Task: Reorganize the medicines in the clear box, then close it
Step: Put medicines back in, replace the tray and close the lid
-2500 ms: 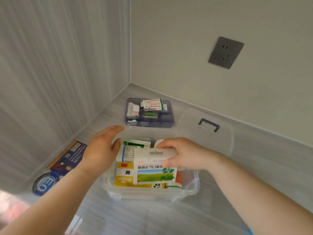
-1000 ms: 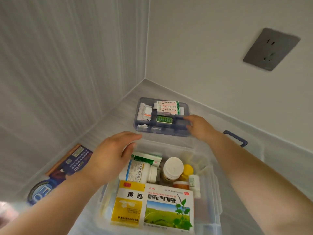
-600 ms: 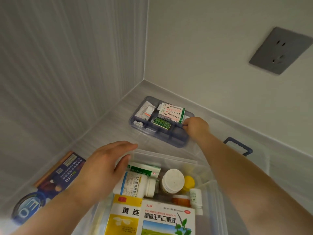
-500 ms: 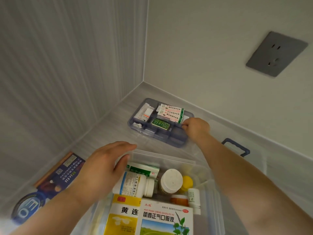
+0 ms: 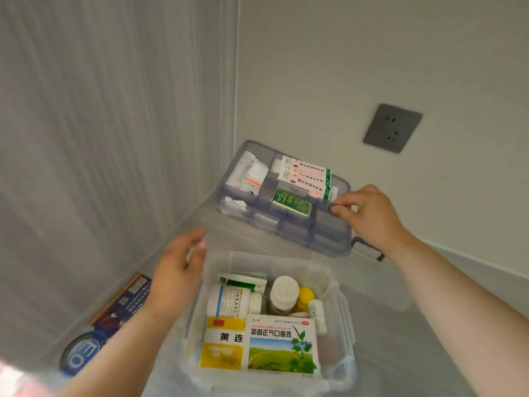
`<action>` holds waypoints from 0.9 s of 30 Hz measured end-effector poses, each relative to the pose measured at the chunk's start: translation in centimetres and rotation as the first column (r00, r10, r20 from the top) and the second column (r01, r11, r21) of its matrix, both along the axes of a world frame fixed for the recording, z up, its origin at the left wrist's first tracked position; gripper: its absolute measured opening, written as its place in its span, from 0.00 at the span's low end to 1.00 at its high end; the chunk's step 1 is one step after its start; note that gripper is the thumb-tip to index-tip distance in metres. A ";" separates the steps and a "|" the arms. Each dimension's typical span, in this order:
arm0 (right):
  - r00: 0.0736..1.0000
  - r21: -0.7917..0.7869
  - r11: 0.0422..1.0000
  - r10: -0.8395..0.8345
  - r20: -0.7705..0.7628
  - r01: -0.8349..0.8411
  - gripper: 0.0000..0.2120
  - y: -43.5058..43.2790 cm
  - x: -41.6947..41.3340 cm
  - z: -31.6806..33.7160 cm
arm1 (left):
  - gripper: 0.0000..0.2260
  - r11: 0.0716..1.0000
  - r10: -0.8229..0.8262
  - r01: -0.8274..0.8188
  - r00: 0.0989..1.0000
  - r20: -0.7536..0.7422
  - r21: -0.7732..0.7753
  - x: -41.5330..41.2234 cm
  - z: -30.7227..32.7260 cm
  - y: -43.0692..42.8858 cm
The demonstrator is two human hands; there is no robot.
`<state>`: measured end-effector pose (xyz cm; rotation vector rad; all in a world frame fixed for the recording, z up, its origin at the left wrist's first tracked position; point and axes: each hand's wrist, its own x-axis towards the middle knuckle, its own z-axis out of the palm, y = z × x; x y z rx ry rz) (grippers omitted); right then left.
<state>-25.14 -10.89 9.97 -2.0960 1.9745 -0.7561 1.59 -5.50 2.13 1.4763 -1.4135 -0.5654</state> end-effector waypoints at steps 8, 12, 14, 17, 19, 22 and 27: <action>0.996 0.069 0.995 0.063 0.065 -0.068 0.06 7.9 0.5 -1.7 | 0.12 0.979 -0.066 0.122 0.948 -0.311 0.164 0.6 3.3 3.0; 0.995 0.100 0.991 0.085 0.054 -0.091 0.05 9.6 0.8 -3.4 | 0.12 0.964 -0.103 0.173 0.944 -0.312 0.204 0.8 2.3 5.1; 0.995 0.100 0.990 0.096 0.013 -0.097 0.05 10.0 1.0 -4.0 | 0.13 0.959 -0.121 0.185 0.951 -0.284 0.214 1.0 1.7 6.0; 0.993 0.114 0.988 0.112 -0.043 -0.106 0.06 10.5 1.2 -5.0 | 0.16 0.949 -0.153 0.207 0.961 -0.229 0.236 0.6 0.9 7.0; 0.993 0.138 0.985 0.108 -0.056 -0.099 0.06 10.6 1.3 -5.4 | 0.21 0.949 -0.163 0.185 0.981 -0.104 0.257 0.3 0.3 7.3; 0.993 0.161 0.983 0.098 -0.062 -0.087 0.07 10.4 1.4 -5.8 | 0.24 0.943 -0.172 0.157 0.985 0.027 0.295 0.5 -0.2 7.2; 0.989 0.200 0.977 0.098 -0.107 -0.075 0.08 10.2 1.6 -6.6 | 0.24 0.936 -0.217 0.166 0.967 0.136 0.309 0.0 -0.8 7.6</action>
